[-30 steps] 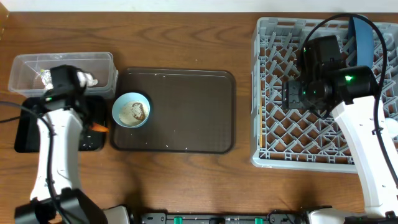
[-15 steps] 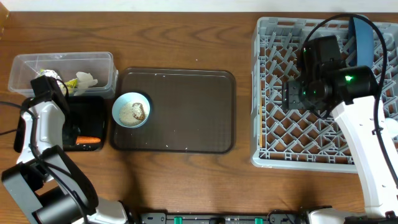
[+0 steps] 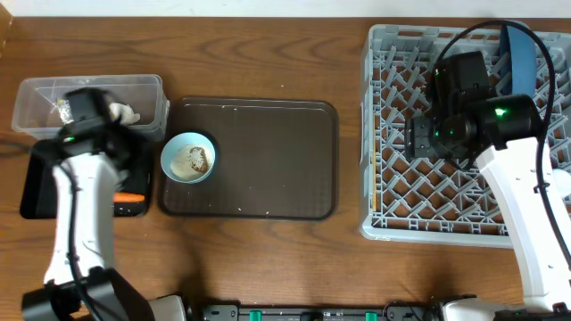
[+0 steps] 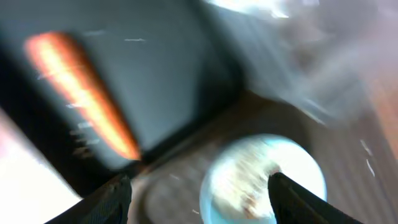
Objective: Sort waste into correct bins and load items into the dishwasher rack
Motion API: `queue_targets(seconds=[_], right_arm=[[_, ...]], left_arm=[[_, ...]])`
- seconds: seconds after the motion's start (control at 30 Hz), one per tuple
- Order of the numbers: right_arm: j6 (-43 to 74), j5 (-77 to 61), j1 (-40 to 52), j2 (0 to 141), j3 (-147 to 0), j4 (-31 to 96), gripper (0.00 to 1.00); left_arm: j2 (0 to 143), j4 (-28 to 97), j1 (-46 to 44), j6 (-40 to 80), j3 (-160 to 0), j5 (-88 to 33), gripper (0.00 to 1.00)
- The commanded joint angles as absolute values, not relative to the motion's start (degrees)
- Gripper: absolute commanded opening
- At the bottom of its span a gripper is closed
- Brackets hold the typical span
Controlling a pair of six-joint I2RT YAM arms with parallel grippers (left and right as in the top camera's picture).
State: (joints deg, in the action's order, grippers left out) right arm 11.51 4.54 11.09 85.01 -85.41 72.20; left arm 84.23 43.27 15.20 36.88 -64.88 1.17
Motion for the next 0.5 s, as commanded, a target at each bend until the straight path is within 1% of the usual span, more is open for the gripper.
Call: queue_targets(seconds=[0.0, 0.13, 0.2, 0.3, 0.47], right_arm=[[11.1, 4.9, 10.8, 84.8, -85.3, 72.3, 0.72], [11.1, 4.9, 10.8, 84.8, -85.3, 72.5, 0.72], [11.1, 5.0, 10.8, 84.8, -85.3, 72.6, 0.72], [11.1, 4.9, 10.8, 84.8, -85.3, 72.7, 0.71], [11.1, 5.0, 10.8, 84.8, -85.3, 72.7, 0.71]], left_arm=[[84.6, 42.4, 7.6, 26.4, -66.2, 0.0, 0.74], [86.7, 41.0, -0.7, 18.9, -66.2, 0.2, 0.74], [87.9, 40.6, -3.5, 17.1, -66.2, 1.6, 0.74], [90.0, 40.6, -6.0, 16.5, -66.2, 3.7, 0.74], [93.8, 39.6, -7.2, 16.5, -66.2, 3.6, 0.73]])
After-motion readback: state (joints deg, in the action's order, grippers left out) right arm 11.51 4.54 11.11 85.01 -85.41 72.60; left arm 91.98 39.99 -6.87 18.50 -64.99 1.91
